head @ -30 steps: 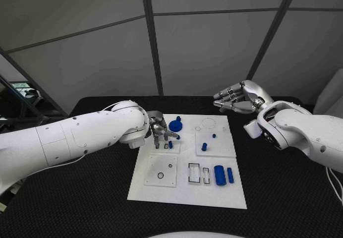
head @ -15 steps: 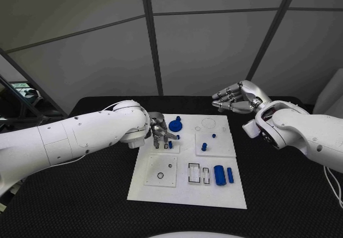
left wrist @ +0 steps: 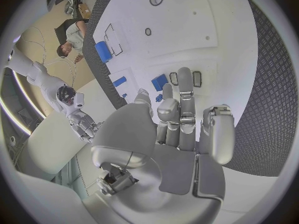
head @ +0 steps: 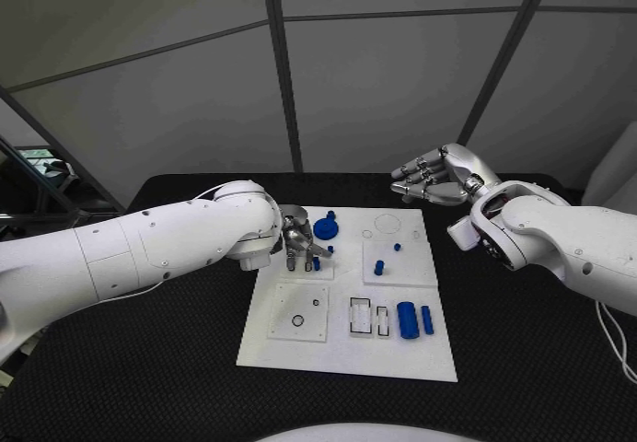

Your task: Assemble the parts on the task board

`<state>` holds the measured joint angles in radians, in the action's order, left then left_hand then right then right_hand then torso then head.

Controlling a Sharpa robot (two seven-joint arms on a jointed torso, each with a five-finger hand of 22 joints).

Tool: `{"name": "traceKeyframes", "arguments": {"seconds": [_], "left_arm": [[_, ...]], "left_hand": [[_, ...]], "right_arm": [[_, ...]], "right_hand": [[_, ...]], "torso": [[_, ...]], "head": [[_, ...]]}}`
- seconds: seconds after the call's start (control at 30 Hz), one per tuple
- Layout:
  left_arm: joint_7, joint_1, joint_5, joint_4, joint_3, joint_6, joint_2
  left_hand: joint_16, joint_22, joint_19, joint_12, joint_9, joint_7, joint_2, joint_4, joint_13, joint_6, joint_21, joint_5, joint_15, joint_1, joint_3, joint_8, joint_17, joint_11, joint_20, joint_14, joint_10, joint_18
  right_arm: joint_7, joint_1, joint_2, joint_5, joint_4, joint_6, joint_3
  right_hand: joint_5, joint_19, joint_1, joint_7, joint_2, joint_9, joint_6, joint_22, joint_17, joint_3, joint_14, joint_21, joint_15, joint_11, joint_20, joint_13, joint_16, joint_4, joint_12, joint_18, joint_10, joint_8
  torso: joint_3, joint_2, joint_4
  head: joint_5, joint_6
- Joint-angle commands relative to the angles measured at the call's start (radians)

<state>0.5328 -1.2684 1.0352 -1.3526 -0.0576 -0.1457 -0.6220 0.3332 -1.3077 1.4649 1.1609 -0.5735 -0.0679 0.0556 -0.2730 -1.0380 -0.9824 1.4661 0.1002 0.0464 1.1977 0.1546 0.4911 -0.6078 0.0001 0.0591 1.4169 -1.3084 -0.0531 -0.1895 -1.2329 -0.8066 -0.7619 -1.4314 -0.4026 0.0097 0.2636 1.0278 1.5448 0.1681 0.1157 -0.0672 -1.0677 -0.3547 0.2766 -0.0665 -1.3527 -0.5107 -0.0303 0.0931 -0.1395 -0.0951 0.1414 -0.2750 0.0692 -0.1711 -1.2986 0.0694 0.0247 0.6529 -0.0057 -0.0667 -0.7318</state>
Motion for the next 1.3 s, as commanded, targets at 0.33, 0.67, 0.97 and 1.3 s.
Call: {"name": "traceKeyframes", "arguments": {"seconds": [0.33,0.67,0.97,1.3], "left_arm": [[0.008,-0.002,0.007,0.007,0.000,-0.035,0.007],[0.008,-0.002,-0.023,0.020,-0.001,-0.060,0.015],[0.007,-0.002,-0.028,0.026,-0.001,-0.073,0.021],[0.007,-0.002,-0.029,0.032,-0.001,-0.086,0.027]], "left_hand": [[-0.010,-0.076,0.040,0.002,-0.014,0.001,0.009,0.011,0.003,0.014,0.003,-0.004,0.003,0.018,0.003,0.010,-0.005,0.000,-0.003,0.008,0.001,0.016],[-0.014,-0.078,0.040,0.003,-0.031,0.001,0.018,0.025,0.004,0.021,0.004,-0.002,0.003,0.039,-0.003,0.016,-0.010,-0.001,-0.003,0.009,0.002,0.016],[-0.019,-0.080,0.040,0.005,-0.047,0.002,0.026,0.045,0.003,0.027,0.005,-0.002,0.003,0.065,-0.017,0.020,-0.016,-0.002,-0.003,0.011,0.002,0.016],[-0.024,-0.080,0.039,0.004,-0.058,0.004,0.033,0.062,0.004,0.031,0.004,-0.001,0.004,0.086,-0.033,0.020,-0.021,-0.003,-0.004,0.012,0.003,0.016]], "right_arm": [[0.006,-0.002,0.006,-0.006,0.004,0.010,0.001],[0.009,-0.002,0.010,-0.008,0.006,0.012,0.000],[0.010,-0.002,0.014,-0.009,0.007,0.014,0.000],[0.011,-0.002,0.016,-0.009,0.008,0.015,0.000]], "right_hand": [[0.008,0.001,-0.013,0.002,-0.001,0.001,0.005,0.002,-0.001,-0.004,-0.001,0.004,-0.008,0.002,-0.007,0.002,-0.008,-0.005,-0.006,-0.010,0.006,-0.004],[0.008,0.001,-0.013,0.002,-0.002,0.001,0.006,0.003,-0.001,-0.005,-0.001,0.004,-0.008,0.002,-0.007,0.003,-0.009,-0.005,-0.006,-0.010,0.006,-0.004],[0.008,0.001,-0.013,0.002,-0.002,0.001,0.006,0.003,-0.001,-0.005,-0.001,0.004,-0.008,0.002,-0.007,0.003,-0.009,-0.005,-0.006,-0.010,0.006,-0.004],[0.008,0.001,-0.013,0.002,-0.002,0.001,0.006,0.003,-0.001,-0.005,-0.001,0.004,-0.008,0.002,-0.007,0.003,-0.009,-0.005,-0.006,-0.010,0.006,-0.004]], "torso": [[0.0003,0.000,-0.0004],[0.0004,0.001,-0.0002],[0.0007,0.002,0.0003],[0.0007,0.002,0.0006]], "head": [[-0.003,-0.003],[-0.008,-0.005],[-0.007,-0.008],[-0.007,-0.011]]}}
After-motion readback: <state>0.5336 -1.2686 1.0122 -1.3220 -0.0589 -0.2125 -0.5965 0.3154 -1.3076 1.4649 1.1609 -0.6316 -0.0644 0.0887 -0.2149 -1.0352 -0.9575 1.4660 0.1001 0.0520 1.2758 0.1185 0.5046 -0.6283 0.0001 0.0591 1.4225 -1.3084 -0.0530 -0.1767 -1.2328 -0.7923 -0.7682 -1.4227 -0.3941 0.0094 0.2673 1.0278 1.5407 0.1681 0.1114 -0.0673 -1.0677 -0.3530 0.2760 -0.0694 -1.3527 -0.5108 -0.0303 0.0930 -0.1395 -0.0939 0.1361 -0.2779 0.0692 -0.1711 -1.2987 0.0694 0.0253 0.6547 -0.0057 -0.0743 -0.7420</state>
